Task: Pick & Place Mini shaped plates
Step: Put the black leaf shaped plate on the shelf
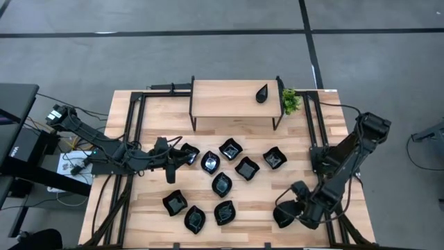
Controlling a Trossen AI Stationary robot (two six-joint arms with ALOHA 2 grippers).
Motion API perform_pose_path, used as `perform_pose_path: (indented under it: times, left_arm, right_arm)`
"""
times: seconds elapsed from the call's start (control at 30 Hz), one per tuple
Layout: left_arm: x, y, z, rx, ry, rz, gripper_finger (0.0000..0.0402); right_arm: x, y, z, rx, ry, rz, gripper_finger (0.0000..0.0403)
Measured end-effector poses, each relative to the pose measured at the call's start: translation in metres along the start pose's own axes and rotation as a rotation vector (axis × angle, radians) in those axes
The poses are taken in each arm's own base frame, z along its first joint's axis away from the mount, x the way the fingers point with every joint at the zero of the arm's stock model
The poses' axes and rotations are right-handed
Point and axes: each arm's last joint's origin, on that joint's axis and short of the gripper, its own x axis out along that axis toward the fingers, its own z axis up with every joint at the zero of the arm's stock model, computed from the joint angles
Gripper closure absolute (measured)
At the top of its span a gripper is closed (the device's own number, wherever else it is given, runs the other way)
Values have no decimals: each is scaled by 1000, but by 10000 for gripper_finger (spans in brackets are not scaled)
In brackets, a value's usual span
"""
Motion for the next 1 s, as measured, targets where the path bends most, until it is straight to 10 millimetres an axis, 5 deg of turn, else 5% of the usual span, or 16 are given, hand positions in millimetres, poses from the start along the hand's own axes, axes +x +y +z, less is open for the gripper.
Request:
perform_pose_path:
  times: [1.0]
  left_arm:
    - [0,-1,1,-12,-8,-5,289]
  right_arm:
    - [21,-15,4,-51,18,89,303]
